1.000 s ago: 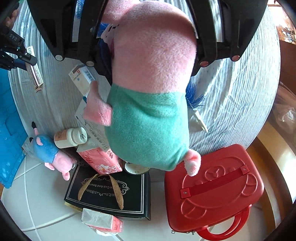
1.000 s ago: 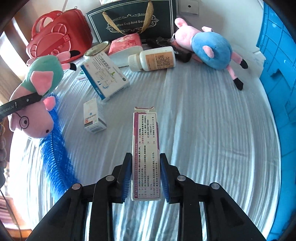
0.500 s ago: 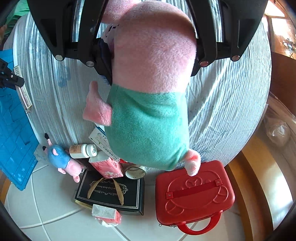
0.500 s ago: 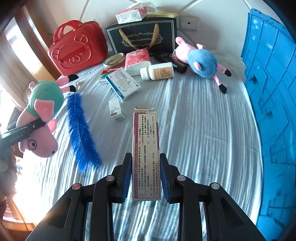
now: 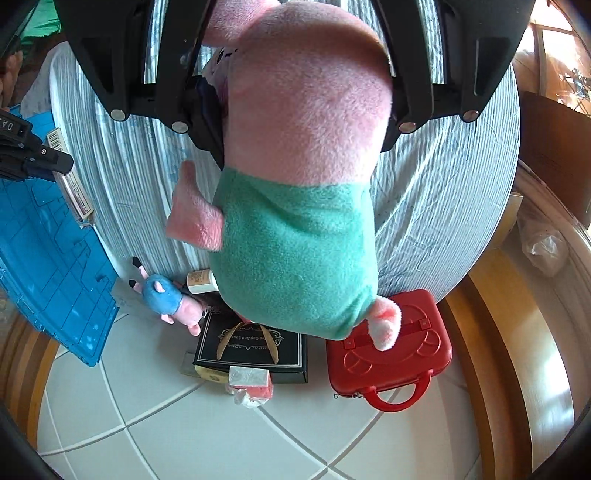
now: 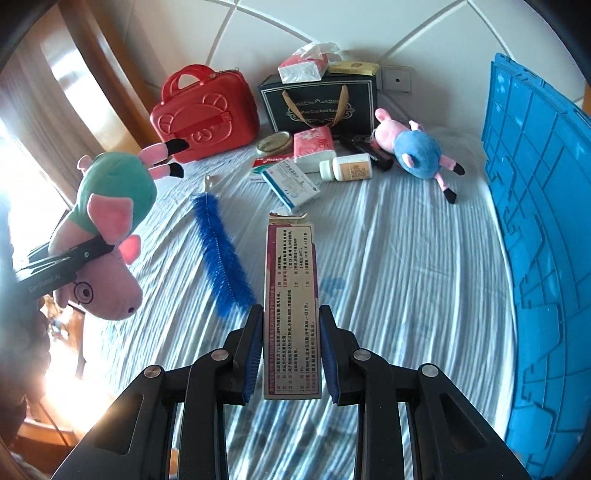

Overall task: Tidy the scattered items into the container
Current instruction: 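Lift the pig plush and medicine box and carry both over the blue crate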

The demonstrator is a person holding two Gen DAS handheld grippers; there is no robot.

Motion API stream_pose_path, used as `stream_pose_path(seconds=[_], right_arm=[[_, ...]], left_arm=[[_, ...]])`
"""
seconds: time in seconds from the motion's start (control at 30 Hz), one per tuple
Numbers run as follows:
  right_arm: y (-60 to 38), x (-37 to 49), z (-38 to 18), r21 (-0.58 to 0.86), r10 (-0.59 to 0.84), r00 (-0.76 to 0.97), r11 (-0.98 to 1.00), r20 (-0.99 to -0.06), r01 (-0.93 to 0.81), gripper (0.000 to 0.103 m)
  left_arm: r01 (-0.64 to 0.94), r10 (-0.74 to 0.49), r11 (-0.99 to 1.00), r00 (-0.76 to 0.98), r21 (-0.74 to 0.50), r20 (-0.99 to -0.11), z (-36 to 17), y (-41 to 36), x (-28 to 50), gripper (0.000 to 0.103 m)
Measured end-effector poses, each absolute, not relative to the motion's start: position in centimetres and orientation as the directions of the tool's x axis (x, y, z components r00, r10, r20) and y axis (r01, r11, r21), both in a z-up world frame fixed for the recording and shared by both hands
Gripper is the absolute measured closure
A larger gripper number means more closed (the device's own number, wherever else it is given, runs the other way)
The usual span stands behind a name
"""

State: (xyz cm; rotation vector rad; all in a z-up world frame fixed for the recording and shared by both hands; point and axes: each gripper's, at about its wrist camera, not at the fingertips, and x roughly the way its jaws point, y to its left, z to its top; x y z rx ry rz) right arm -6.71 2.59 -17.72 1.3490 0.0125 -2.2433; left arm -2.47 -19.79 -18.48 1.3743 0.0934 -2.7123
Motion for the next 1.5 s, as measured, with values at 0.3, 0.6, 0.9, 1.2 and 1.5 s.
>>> stream_pose_path(seconds=[0.3, 0.6, 0.9, 1.2, 1.5], right_arm=[[5.1, -5.3, -14.7, 0.246, -0.446, -0.406, -0.855, -0.797, 0.456, 0.075], [6.6, -4.7, -11.7, 0.255, -0.480, -0.444, -0.842, -0.756, 0.476, 0.075], [7.8, -4.0, -8.7, 0.270, -0.520, -0.468, -0.822, -0.714, 0.501, 0.075], [9.6, -3.8, -6.9, 0.277, -0.539, -0.493, -0.816, -0.683, 0.508, 0.075], [12.4, -4.2, -4.9, 0.281, -0.549, -0.526, -0.816, -0.649, 0.505, 0.075]], left_arm=[[0.083, -0.044, -0.996, -0.639, -0.012, -0.768, -15.2, -16.7, -1.0, 0.041], [0.088, -0.054, -0.996, -0.681, -0.009, -0.730, -12.3, -15.6, 0.0, 0.041], [0.087, -0.061, -0.996, -0.719, -0.003, -0.693, -9.9, -14.4, 0.8, 0.041], [0.086, -0.062, -0.996, -0.741, -0.002, -0.669, -8.1, -12.6, 0.9, 0.041], [0.081, -0.062, -0.997, -0.758, 0.002, -0.649, -6.7, -10.4, 0.2, 0.041]])
